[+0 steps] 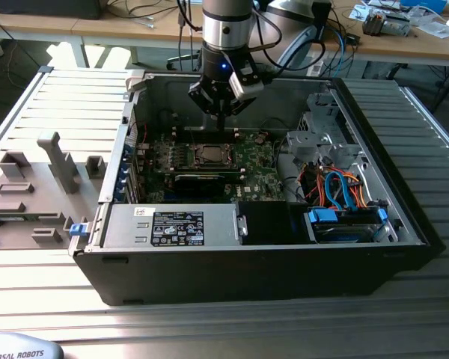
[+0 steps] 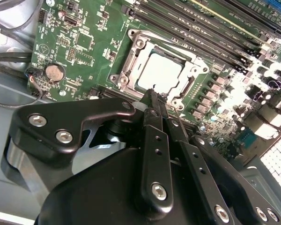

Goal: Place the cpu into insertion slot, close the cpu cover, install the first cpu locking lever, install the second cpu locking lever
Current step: 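Install the first cpu locking lever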

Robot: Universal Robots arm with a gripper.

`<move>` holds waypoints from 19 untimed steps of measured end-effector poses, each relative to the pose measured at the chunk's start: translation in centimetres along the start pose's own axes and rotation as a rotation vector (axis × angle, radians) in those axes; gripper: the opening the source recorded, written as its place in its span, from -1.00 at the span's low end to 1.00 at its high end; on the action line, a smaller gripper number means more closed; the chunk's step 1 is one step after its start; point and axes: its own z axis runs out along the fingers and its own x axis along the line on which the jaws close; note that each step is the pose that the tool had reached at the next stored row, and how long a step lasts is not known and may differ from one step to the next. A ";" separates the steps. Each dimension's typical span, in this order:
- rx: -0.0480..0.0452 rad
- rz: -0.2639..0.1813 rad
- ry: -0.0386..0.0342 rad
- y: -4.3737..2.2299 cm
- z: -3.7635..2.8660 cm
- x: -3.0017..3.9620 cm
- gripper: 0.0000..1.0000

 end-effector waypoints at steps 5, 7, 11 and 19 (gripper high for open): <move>0.0000 0.000 0.0000 -0.02 0.00 0.25 -0.79; 0.0000 0.000 0.0000 -0.03 0.00 0.34 -0.79; 0.0000 0.000 0.0000 -0.04 -0.01 0.49 -0.79; 0.0000 0.000 0.0000 -0.06 0.00 0.80 -0.79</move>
